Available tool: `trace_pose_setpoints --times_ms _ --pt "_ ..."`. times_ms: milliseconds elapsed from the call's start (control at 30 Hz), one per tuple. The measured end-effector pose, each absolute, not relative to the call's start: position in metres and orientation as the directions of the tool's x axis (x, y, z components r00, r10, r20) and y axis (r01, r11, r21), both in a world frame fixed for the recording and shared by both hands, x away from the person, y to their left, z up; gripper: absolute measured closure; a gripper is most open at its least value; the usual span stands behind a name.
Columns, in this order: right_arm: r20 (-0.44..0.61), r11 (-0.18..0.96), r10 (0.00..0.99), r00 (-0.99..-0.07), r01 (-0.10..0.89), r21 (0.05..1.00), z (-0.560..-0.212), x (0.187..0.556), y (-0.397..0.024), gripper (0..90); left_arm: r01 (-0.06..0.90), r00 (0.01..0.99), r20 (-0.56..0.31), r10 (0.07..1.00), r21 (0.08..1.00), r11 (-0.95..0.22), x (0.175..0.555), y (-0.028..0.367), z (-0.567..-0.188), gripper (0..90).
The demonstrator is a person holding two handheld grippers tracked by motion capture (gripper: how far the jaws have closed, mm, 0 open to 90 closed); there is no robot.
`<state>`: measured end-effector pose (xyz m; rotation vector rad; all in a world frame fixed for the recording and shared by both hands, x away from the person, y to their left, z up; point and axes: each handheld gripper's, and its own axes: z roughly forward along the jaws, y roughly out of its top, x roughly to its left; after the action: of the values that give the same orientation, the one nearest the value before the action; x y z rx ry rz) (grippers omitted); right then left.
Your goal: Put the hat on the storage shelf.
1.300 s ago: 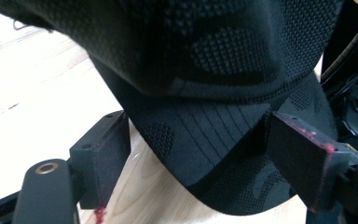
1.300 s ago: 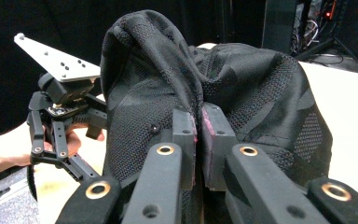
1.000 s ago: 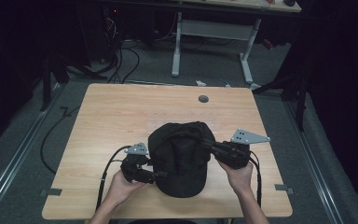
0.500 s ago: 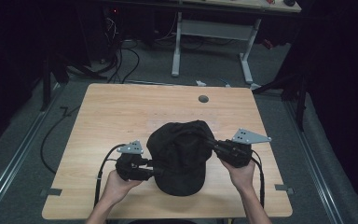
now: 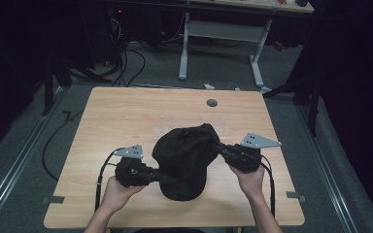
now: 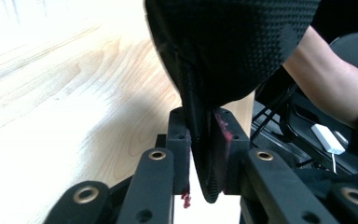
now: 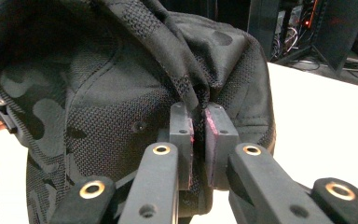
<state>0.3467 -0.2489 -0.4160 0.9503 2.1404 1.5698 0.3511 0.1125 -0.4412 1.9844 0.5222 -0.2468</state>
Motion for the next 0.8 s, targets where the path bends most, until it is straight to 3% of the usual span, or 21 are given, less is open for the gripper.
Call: trace_pose_setpoints --times_ms 300,400,533,800 --pt "0.135 0.173 0.672 -0.728 0.331 0.928 -0.419 0.349 -0.245 77.6 0.432 0.901 -0.364 0.237 0.806 -0.404 0.345 0.114 -0.434 85.8" --pt "0.138 0.164 0.676 -0.724 0.331 0.929 -0.42 0.35 -0.245 72.0 0.428 0.902 -0.354 0.248 0.81 -0.401 0.345 0.115 -0.433 86.1" --pt "0.159 0.125 0.696 -0.7 0.336 0.933 -0.424 0.35 -0.25 52.3 0.425 0.902 -0.345 0.26 0.818 -0.387 0.344 0.119 -0.433 86.2" --pt "0.182 0.079 0.766 -0.617 0.372 0.925 -0.448 0.343 -0.268 39.2 0.439 0.888 -0.343 0.307 0.831 -0.341 0.344 0.129 -0.429 86.2"
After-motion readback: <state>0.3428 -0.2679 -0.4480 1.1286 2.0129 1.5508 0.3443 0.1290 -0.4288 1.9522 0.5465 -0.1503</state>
